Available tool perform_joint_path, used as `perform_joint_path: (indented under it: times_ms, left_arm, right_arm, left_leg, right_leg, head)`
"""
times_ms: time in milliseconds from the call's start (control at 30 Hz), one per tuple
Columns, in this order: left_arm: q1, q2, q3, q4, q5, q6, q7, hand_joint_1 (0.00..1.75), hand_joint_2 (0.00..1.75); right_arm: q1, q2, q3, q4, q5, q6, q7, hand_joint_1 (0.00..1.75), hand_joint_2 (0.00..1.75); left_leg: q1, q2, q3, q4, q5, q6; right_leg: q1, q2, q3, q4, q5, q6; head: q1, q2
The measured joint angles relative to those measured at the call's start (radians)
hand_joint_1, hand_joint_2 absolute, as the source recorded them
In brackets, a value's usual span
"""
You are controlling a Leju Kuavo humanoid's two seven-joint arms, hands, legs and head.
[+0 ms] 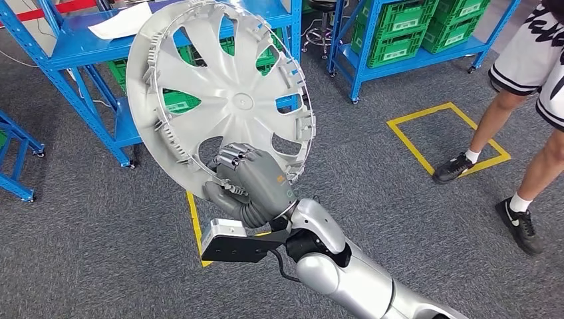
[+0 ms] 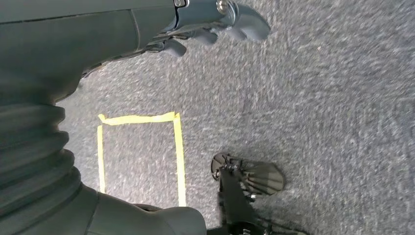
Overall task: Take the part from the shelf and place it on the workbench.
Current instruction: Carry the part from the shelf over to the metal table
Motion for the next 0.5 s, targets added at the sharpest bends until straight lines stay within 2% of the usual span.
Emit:
perform_joint_path:
  times_ms: [33,67,100,133,167,200,233,267,300,333,367,400,433,467,500]
  left_arm:
    - [-0.002,0.0,0.0,0.0,-0.001,-0.001,0.001,0.0,1.75]
    - [-0.002,0.0,0.0,0.001,-0.002,-0.001,0.002,0.0,1.75]
    - [-0.002,0.001,0.0,0.001,-0.002,-0.001,0.002,0.0,1.75]
    - [-0.002,0.001,0.0,0.001,-0.002,-0.001,0.003,0.0,1.75]
    - [-0.002,0.001,0.0,0.001,-0.002,-0.001,0.002,0.0,1.75]
    - [-0.002,0.001,0.0,0.001,-0.002,-0.002,0.001,0.0,1.75]
    - [-0.002,0.001,0.0,0.001,-0.002,-0.003,-0.003,0.0,1.75]
    - [-0.001,0.0,0.0,0.001,-0.002,-0.007,-0.011,0.0,1.75]
    - [-0.001,0.0,0.0,0.001,-0.003,-0.01,-0.02,0.0,1.75]
    - [0.0,-0.001,0.0,0.001,-0.004,-0.013,-0.029,0.0,1.75]
    - [0.0,-0.001,-0.001,0.001,-0.006,-0.015,-0.034,0.0,1.75]
    - [-0.001,-0.001,-0.001,0.001,-0.008,-0.015,-0.037,0.0,1.75]
    - [-0.002,-0.002,-0.002,0.001,-0.011,-0.015,-0.038,0.0,1.75]
    - [-0.004,-0.002,-0.003,0.001,-0.014,-0.016,-0.038,0.0,1.75]
    - [-0.005,-0.002,-0.005,0.001,-0.018,-0.016,-0.039,0.0,1.75]
  right_arm:
    - [0.0,0.0,0.0,0.0,0.003,-0.002,0.003,1.75,1.75]
    - [0.001,-0.001,0.0,0.0,0.006,-0.002,0.004,1.75,1.75]
    - [0.002,-0.001,0.0,0.0,0.008,-0.001,0.005,1.75,1.75]
    - [0.002,-0.002,0.0,0.0,0.01,-0.001,0.006,1.75,1.75]
    - [0.003,-0.003,0.0,0.0,0.011,0.0,0.006,1.75,1.75]
    - [0.003,-0.004,0.0,0.0,0.011,0.001,0.007,1.75,1.75]
    - [0.004,-0.004,0.0,0.0,0.012,0.002,0.007,1.75,1.75]
    - [0.004,-0.005,0.0,0.0,0.014,0.003,0.007,1.75,1.75]
    - [0.005,-0.006,0.0,0.0,0.017,0.004,0.006,1.75,1.75]
    - [0.005,-0.007,0.0,0.0,0.022,0.005,0.005,1.75,1.75]
    - [0.006,-0.009,0.0,0.0,0.029,0.005,0.004,1.75,1.75]
    - [0.006,-0.01,0.0,0.0,0.037,0.003,0.002,1.75,1.75]
    - [0.006,-0.011,0.0,-0.001,0.045,0.0,0.0,1.75,1.75]
    - [0.007,-0.012,0.0,-0.001,0.053,-0.003,-0.001,1.75,1.75]
    - [0.008,-0.014,0.0,-0.001,0.06,-0.008,-0.002,1.75,1.75]
  left_leg:
    - [-0.004,-0.001,0.004,-0.018,0.002,0.003]
    - [-0.004,0.001,-0.005,-0.019,0.014,0.008]
    - [-0.002,0.003,-0.015,-0.024,0.028,0.016]
    - [0.0,0.006,-0.026,-0.027,0.042,0.023]
    - [0.004,0.009,-0.04,-0.029,0.058,0.029]
    - [0.003,0.01,-0.057,-0.027,0.071,0.033]
    - [0.004,0.01,-0.076,-0.025,0.084,0.034]
    - [0.004,0.011,-0.096,-0.022,0.097,0.033]
    - [0.005,0.011,-0.118,-0.018,0.109,0.031]
    - [0.006,0.011,-0.14,-0.012,0.121,0.028]
    - [0.007,0.008,-0.162,-0.005,0.133,0.023]
    - [0.009,0.004,-0.182,0.004,0.143,0.018]
    - [0.009,-0.002,-0.198,0.015,0.151,0.012]
    - [0.009,-0.007,-0.21,0.024,0.159,0.006]
    - [0.008,-0.013,-0.216,0.028,0.167,0.0]
  right_leg:
    - [-0.002,-0.002,-0.001,-0.005,0.012,0.006]
    - [-0.004,-0.002,-0.004,-0.008,0.019,0.012]
    - [-0.005,0.0,-0.01,-0.004,0.012,0.019]
    - [-0.006,0.002,-0.02,0.017,-0.019,0.024]
    - [-0.007,0.004,-0.033,0.057,-0.069,0.029]
    - [-0.008,0.005,-0.047,0.113,-0.126,0.034]
    - [-0.01,0.005,-0.06,0.18,-0.17,0.037]
    - [-0.011,0.005,-0.068,0.24,-0.186,0.041]
    - [-0.011,0.005,-0.067,0.282,-0.17,0.043]
    - [-0.012,0.006,-0.054,0.299,-0.135,0.044]
    - [-0.013,0.009,-0.024,0.283,-0.098,0.044]
    - [-0.015,0.022,0.025,0.233,-0.086,0.042]
    - [-0.016,0.04,0.088,0.155,-0.105,0.038]
    - [-0.015,0.054,0.142,0.082,-0.139,0.033]
    - [-0.014,0.064,0.179,0.026,-0.172,0.027]
  head:
    - [-0.001,0.0]
    - [-0.003,0.0]
    - [-0.004,0.0]
    - [-0.004,0.0]
    - [-0.003,0.0]
    - [-0.002,0.0]
    - [-0.001,0.0]
    - [-0.001,0.0]
    - [-0.001,0.0]
    - [-0.001,0.0]
    - [-0.001,0.0]
    - [-0.001,0.0]
    - [-0.001,0.0]
    - [-0.001,0.0]
    - [-0.001,0.0]
